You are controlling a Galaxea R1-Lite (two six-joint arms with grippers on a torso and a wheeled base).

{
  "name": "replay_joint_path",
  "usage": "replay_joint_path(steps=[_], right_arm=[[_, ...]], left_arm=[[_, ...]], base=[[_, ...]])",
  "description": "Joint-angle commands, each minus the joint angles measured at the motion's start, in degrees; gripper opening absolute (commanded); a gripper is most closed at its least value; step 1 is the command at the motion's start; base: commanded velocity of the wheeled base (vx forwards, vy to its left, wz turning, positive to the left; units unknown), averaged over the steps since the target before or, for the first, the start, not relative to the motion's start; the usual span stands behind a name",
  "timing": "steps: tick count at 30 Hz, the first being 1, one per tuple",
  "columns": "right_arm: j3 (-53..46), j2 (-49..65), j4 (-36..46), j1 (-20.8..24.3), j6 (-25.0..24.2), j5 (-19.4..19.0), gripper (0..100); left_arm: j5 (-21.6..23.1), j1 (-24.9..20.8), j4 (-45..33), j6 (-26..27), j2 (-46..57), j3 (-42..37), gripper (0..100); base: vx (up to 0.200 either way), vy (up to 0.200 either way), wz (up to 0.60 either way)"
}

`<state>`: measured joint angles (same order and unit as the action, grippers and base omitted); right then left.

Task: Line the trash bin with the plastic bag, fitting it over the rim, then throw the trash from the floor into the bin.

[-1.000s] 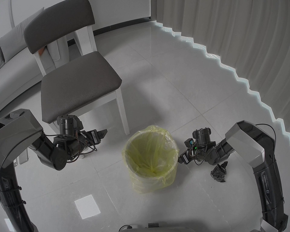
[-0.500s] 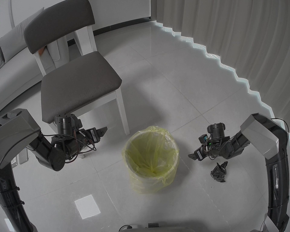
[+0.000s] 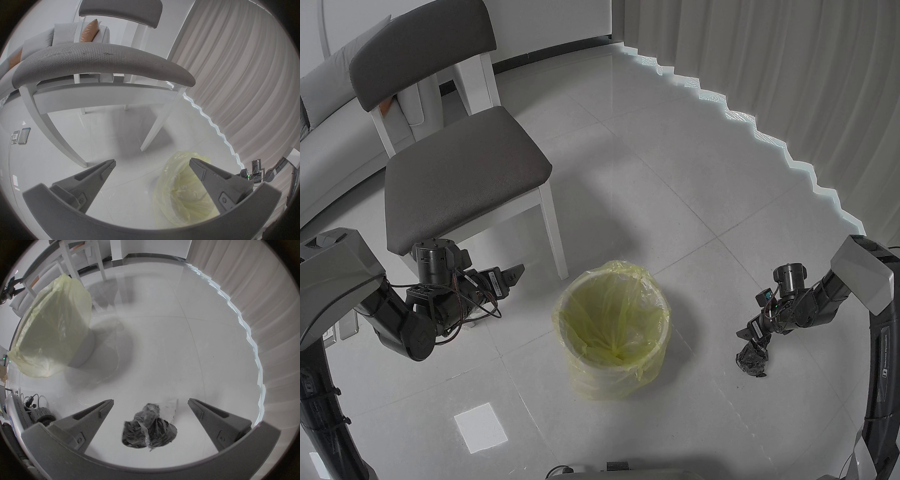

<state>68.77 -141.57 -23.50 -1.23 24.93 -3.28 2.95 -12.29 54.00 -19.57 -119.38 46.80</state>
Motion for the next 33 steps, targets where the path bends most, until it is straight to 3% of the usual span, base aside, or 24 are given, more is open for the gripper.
replay_joint_path(steps=[1,8,16,28,29,33], right_arm=[[-0.56,-2.31,-0.05,-1.23,0.21,0.29,100],[0.05,-3.19,1.09,-1.23,0.29,0.99,100],[1.28,-3.01,7.86,-0.88,0.29,2.49,100],[1.37,-3.01,8.21,-0.88,0.29,3.28,100],[1.46,-3.01,8.21,-0.88,0.29,3.37,0],[2.25,-3.01,9.79,-0.97,0.21,3.89,0]], left_arm=[[-0.05,-0.37,0.05,-0.03,-0.32,0.22,100],[-0.05,-0.54,0.05,-0.03,-1.12,0.66,100],[-0.14,-0.72,1.45,0.05,-1.47,0.4,100],[-0.14,-0.63,2.33,0.05,-1.91,0.31,100],[-0.14,-0.63,2.69,0.05,-1.91,0.31,100],[-0.23,-0.63,3.21,0.05,-1.56,0.05,100]], base=[[0.0,0.0,0.0],[0.0,0.0,0.0],[0.0,0.0,0.0],[0.0,0.0,0.0],[0.0,0.0,0.0],[0.0,0.0,0.0]])
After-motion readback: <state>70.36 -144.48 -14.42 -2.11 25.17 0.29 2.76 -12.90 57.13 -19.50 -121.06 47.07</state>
